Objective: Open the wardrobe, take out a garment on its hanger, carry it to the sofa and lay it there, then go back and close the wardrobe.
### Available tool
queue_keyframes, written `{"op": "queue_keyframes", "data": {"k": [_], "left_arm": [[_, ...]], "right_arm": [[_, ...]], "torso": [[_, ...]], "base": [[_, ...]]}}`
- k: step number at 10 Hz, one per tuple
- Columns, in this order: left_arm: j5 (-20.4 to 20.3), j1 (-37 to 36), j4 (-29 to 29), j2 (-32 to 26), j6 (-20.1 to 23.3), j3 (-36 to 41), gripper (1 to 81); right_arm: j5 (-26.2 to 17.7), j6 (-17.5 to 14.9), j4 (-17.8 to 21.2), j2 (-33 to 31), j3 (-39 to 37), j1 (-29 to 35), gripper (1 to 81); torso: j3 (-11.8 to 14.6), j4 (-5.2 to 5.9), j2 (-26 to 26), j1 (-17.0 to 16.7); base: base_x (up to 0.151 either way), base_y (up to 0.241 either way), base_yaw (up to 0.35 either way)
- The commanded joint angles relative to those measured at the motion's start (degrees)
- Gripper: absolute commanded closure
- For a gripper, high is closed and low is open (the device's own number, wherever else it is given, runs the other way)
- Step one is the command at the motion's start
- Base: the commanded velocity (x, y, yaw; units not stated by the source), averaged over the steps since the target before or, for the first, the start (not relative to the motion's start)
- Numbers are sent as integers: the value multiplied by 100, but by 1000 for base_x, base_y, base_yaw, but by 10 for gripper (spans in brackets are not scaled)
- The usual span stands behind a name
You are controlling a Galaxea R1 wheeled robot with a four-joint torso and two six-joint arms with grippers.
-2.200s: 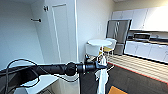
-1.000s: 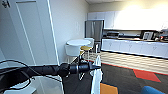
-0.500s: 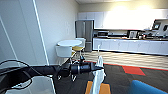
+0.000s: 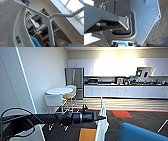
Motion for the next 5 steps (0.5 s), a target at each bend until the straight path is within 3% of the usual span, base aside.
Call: {"op": "queue_keyframes", "data": {"k": [1,5], "left_arm": [[-271,-921,228,123,113,53,811],[-60,-912,343,414,113,70,811]], "right_arm": [[-234,-11,-28,27,0,170,10],[-165,15,-11,-26,9,198,10]], "torso": [[0,0,0,0],[0,0,0,0]], "base": [[0,0,-261],[0,0,-261]]}}
